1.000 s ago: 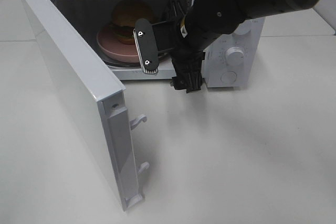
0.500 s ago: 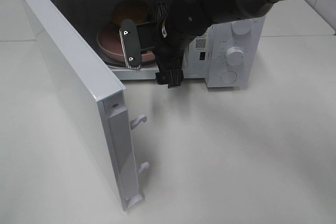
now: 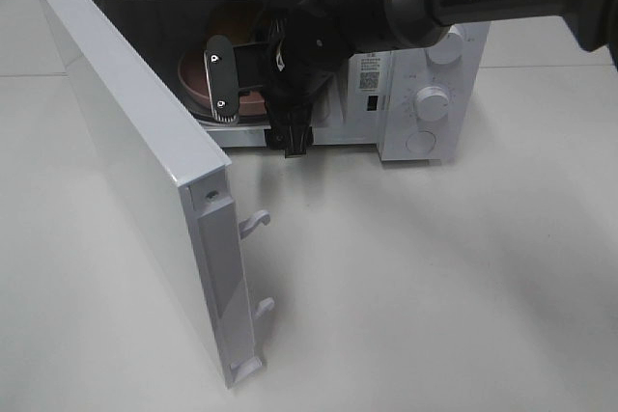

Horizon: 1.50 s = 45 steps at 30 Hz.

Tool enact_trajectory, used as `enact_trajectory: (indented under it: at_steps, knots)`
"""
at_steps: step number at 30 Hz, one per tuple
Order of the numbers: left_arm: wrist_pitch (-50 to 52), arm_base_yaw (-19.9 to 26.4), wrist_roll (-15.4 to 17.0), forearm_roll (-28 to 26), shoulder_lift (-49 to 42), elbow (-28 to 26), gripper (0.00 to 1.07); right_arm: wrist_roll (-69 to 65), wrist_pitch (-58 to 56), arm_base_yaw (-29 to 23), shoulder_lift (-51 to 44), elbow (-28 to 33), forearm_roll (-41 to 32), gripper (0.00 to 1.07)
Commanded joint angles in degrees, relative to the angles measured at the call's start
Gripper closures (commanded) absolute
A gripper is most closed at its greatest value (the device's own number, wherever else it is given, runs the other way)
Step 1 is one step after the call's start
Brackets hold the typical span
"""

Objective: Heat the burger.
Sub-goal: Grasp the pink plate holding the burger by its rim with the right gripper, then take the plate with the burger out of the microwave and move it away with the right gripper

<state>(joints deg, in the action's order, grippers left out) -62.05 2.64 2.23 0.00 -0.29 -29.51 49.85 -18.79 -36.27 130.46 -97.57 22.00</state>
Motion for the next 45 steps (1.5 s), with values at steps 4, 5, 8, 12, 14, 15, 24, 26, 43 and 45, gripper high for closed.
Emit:
enact_trajectory:
  at_steps: [4,5,8,12,14,15,24,26,43,45]
  knots:
    - [0.9,0.1,0.1,0.0,-0.7,0.0,0.09,-0.4,-0.1,1.0,2.9,-3.4,-2.2,0.2]
    - [0.9,0.1,0.1,0.0,-0.7,0.0,0.09,-0.4,-0.1,1.0,3.2,-3.8,-2.2,0.21]
    - [0.9,0.1,0.1,0.0,-0.7,0.0,0.09,-0.4,-0.1,1.6,3.4,-4.2,-2.4,0.21]
    - [0.9,0.1,0.1,0.0,-0.7,0.0,0.09,-0.3,0.1,1.7,3.4,-4.2,-2.4,0.23]
    - [0.9,0.1,0.1,0.0,-0.7,0.0,0.09,-0.3,0.1,1.8,3.7,-4.2,-2.4,0.23]
    - [0.9,0.1,0.1,0.0,-0.7,0.0,0.09,-0.3,0.2,1.8,4.5,-4.2,-3.5,0.24]
    - [0.9,0.1,0.1,0.0,-0.7,0.0,0.09,0.0,0.0,1.8,5.6,-4.2,-5.3,0.32]
    - [0.9,0.1,0.1,0.0,-0.7,0.0,0.09,0.0,-0.4,1.8,5.6,-4.2,-5.3,0.42]
    - [0.9,0.1,0.1,0.0,-0.7,0.0,0.09,8.3,-7.4,0.9,1.9,-4.1,-15.4,1.07]
    - [0.9,0.1,0.1,0.0,-0.7,0.0,0.09,9.7,-8.0,0.9,1.7,-4.1,-16.3,1.07]
